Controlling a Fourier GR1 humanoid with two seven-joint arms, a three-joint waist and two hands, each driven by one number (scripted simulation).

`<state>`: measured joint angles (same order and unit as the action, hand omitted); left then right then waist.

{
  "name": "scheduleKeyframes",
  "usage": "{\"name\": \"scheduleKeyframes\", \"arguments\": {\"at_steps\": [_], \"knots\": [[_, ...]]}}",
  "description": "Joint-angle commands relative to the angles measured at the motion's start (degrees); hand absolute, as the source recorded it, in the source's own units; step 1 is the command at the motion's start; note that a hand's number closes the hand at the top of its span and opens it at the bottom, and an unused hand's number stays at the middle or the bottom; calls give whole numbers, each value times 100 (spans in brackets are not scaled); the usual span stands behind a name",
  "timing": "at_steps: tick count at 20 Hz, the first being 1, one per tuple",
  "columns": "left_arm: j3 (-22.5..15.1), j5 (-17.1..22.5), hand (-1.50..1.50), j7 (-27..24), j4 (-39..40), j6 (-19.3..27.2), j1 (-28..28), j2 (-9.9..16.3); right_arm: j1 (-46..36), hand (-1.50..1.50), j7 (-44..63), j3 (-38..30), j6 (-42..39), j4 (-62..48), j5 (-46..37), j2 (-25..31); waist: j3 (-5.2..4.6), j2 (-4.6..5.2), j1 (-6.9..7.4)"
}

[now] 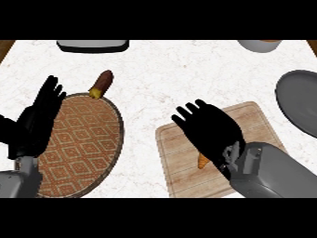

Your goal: Pick the croissant from the cutting board and place it in the pan

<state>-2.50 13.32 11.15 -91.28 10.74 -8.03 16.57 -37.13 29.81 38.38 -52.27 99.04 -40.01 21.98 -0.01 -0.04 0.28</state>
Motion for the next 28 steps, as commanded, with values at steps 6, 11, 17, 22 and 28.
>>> {"name": "scheduleKeyframes", "arguments": {"at_steps": [6, 11, 17, 22, 28], "knots": [[197, -58, 0, 148, -31, -131, -101, -91, -178, -150, 266, -101, -343, -858, -732, -781, 0, 4, 10], [153, -248, 0, 28, 183, -151, -174, -328, 2, -150, -452, -53, 162, -1351, -1244, -681, 1, 11, -3], [261, -265, 0, 253, -378, -223, 147, -300, 109, -150, -871, 32, 593, -1978, -1794, -784, 2, 9, 24], [696, -139, 0, 229, 576, -540, -567, -100, -123, -150, -1041, -101, 498, -2263, -2102, -1131, 0, 15, -5], [580, -449, 0, 179, 349, -374, -499, -336, 494, -150, -1578, -310, 1192, -2387, -2429, -1001, 2, 9, -16]]}}
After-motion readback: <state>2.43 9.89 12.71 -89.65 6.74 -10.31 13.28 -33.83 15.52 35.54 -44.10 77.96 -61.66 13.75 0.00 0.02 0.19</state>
